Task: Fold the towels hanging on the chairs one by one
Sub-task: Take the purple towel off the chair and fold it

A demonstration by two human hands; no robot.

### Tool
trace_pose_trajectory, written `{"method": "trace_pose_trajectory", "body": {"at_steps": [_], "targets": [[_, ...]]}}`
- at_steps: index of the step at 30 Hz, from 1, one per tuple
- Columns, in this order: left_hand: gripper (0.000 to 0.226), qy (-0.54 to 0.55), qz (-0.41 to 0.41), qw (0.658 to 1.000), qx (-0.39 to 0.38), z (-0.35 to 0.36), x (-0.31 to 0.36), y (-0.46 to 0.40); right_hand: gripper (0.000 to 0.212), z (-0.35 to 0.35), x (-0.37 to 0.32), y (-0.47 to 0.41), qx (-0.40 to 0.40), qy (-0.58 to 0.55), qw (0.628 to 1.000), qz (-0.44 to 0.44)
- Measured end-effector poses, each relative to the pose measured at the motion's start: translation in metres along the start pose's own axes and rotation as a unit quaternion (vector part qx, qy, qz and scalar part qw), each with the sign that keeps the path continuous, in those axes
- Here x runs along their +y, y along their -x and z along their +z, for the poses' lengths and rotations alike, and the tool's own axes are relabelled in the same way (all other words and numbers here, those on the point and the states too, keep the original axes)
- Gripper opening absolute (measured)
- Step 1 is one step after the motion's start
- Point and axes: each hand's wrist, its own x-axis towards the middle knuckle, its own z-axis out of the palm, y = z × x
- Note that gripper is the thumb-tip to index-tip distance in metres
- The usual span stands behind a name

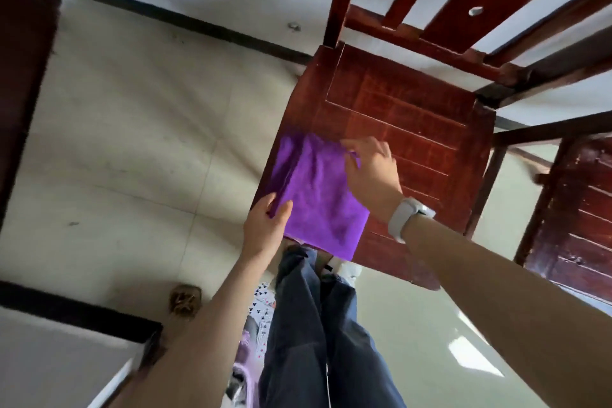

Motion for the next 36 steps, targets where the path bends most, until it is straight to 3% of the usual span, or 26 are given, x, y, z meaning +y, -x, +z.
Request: {"method": "trace_pose_trajectory", "body": {"at_steps": [3,5,11,17,21,23,26,28,32,34,36], "targets": [[0.04,-0.082,0.053,0.994,0.054,0.005,-0.003,-0.003,0.043,0.005,0.007,-0.022,-0.085,0.138,0.986,-0.049],[0.034,-0.073,0.067,0.992,0.076,0.006,-0.005,-0.004,0.044,0.01,0.006,-0.031,-0.112,0.183,0.975,-0.055],[0.024,0.054,0.028,0.992,0.11,0.002,-0.014,-0.002,0.04,0.014,-0.016,-0.041,-0.142,0.15,0.977,-0.053],[0.021,0.032,0.001,0.988,0.154,-0.003,-0.014,-0.007,0.038,0.022,-0.028,-0.047,-0.133,0.135,0.978,-0.089],[0.026,-0.101,0.036,0.981,0.159,-0.005,-0.019,-0.016,0.039,0.035,-0.021,-0.048,-0.064,0.174,0.976,-0.111],[0.037,-0.198,0.128,0.953,0.191,-0.007,-0.016,-0.014,0.034,0.037,-0.016,-0.037,0.035,0.191,0.965,-0.177],[0.049,-0.333,0.296,0.875,0.192,-0.011,-0.003,-0.018,0.039,0.039,0.001,-0.009,0.139,0.232,0.922,-0.278],[0.05,-0.418,0.363,0.82,0.147,-0.011,0.009,-0.029,0.045,0.047,0.02,0.011,0.138,0.282,0.907,-0.279],[0.058,-0.536,0.429,0.727,0.034,-0.008,0.023,-0.061,0.054,0.064,0.042,0.035,0.059,0.367,0.908,-0.193],[0.064,-0.566,0.432,0.702,0.011,-0.009,0.022,-0.076,0.06,0.072,0.049,0.032,0.027,0.362,0.915,-0.174],[0.068,-0.574,0.424,0.701,0.0,-0.011,0.021,-0.085,0.062,0.078,0.055,0.026,0.013,0.344,0.923,-0.169]]}}
